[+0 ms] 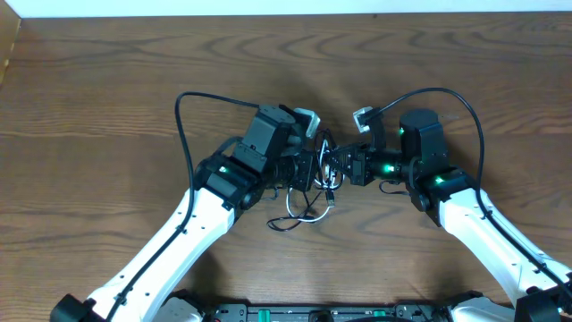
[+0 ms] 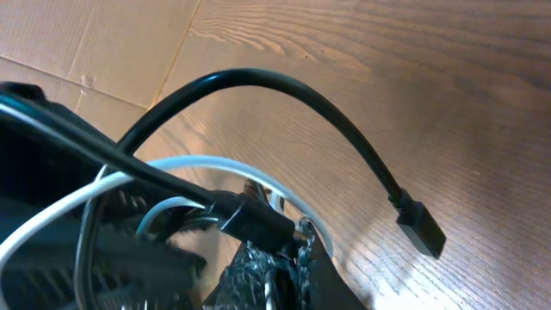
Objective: Untangle cables
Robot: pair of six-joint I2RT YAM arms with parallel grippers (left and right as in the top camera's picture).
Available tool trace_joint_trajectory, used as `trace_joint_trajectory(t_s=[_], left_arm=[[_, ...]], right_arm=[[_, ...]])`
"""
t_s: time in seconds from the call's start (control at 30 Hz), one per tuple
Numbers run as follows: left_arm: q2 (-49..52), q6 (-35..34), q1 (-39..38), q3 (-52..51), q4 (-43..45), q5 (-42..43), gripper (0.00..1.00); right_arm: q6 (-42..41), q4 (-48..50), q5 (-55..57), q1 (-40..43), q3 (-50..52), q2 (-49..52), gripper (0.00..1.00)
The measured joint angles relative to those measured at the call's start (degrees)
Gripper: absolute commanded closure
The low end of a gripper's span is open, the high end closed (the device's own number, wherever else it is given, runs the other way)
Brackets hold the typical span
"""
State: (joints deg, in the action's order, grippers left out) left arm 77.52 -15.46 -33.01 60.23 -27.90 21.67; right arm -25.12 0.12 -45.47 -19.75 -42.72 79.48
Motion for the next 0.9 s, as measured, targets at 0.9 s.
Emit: trace_joint_trajectory(t_s=[0.9], left_arm=[[-4.98, -0.42, 6.60, 0.00, 2.32, 11.87, 0.93]], right_arm=[[-0.13, -9.62, 12.98, 0.00, -0.28, 0.02, 0.72]])
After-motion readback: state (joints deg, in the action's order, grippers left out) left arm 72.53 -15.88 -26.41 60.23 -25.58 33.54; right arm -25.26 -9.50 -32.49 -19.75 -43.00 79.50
